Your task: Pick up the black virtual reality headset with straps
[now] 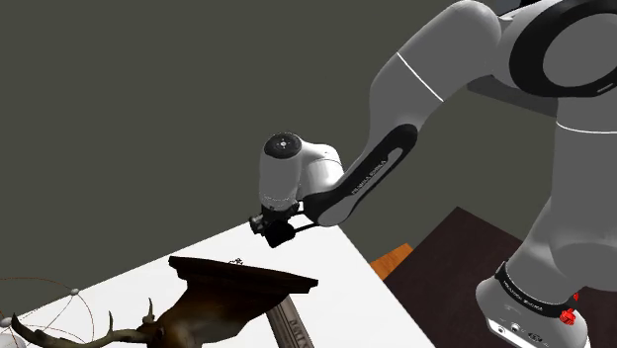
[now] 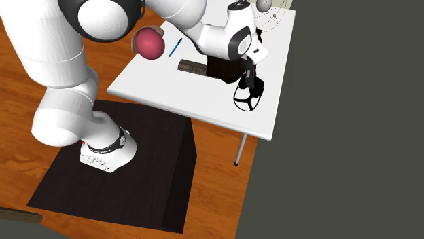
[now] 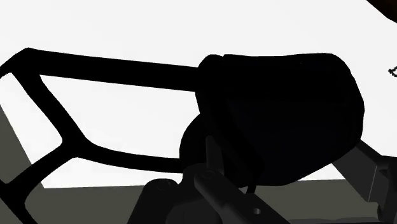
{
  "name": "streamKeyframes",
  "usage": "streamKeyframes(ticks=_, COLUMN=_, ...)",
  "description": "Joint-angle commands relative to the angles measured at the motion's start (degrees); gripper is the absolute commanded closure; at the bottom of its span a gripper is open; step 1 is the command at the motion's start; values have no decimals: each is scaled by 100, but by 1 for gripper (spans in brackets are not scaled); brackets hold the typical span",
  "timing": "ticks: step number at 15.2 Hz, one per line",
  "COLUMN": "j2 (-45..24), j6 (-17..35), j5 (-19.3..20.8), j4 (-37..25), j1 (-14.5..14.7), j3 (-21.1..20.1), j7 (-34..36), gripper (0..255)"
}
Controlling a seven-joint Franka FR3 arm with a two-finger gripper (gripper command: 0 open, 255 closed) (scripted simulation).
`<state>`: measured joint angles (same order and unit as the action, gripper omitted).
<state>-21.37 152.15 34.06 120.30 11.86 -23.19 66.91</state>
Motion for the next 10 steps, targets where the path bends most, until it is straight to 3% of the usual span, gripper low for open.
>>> streamKeyframes(ticks=1, j2=111, j6=-101, j5=-139, j4=-8, j1=-64, j3=-83, j7=-123, gripper=255)
streamKeyframes(ticks=10, j2=509, j6=-472, j5=-626, j4=-47, j1=-248, j3=-338, j7=-524, gripper=255)
